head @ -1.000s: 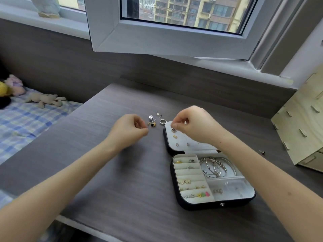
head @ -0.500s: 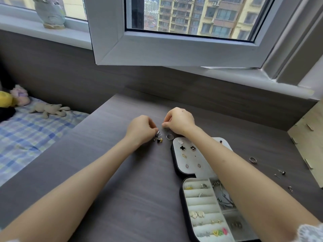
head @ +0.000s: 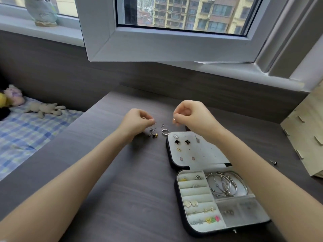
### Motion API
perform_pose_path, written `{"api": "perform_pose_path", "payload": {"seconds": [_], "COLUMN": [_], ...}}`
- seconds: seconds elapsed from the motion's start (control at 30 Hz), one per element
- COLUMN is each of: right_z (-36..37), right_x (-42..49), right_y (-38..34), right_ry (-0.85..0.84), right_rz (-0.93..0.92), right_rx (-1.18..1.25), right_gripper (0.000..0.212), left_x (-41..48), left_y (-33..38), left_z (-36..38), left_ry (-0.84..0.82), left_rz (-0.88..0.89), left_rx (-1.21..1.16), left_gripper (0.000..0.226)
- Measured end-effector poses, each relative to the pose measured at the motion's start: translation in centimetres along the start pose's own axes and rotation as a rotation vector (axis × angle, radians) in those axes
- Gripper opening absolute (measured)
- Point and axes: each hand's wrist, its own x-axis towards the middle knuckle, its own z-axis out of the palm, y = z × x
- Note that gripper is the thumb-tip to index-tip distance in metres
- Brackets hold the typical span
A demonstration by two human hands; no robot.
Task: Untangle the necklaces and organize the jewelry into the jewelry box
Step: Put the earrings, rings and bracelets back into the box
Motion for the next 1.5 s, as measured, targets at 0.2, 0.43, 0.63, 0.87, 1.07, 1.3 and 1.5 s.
{"api": "perform_pose_path", "payload": {"seconds": [0.2, 0.43, 0.63, 0.87, 1.07, 1.3, 1.5], "right_z": [-3.9, -3.8, -2.3, -0.6, 0.1, -0.1, -1.4], "right_x": [-8.6, -15.1, -17.1, -17.1, -16.9, -17.0, -16.3], "right_y": [-0.4, 1.1, 1.6, 2.6, 3.8, 3.3, 1.5], "right_ry": [-0.199, -0.299, -0.064, 0.037, 0.110, 0.095, -0.077], "right_rz": [0.063, -0.016, -0.098, -0.269, -0.468, -0.371, -0.047], "right_rx": [0.115, -0.169, -0.086, -0.243, -0.443, -0.352, -0.062], "right_gripper": [0.003, 0.014, 0.028, 0.034, 0.023, 0.020, 0.033], "left_x": [-5.8, -11.1, -12.4, -12.5, -12.2, -11.8, -11.5], "left_y": [2.2, 2.6, 2.4, 2.5, 2.6, 2.9, 2.9], "left_z": [-1.4, -0.2, 0.7, 1.3, 1.1, 1.2, 1.4], "left_ry": [-0.243, -0.351, -0.339, -0.307, -0.307, -0.312, -0.322], "left_rz": [-0.070, -0.086, -0.103, -0.089, -0.075, -0.105, -0.123], "left_rx": [-0.249, -0.317, -0.393, -0.395, -0.379, -0.399, -0.399], "left_gripper": [0.009, 0.011, 0.008, 0.009, 0.012, 0.007, 0.006]}}
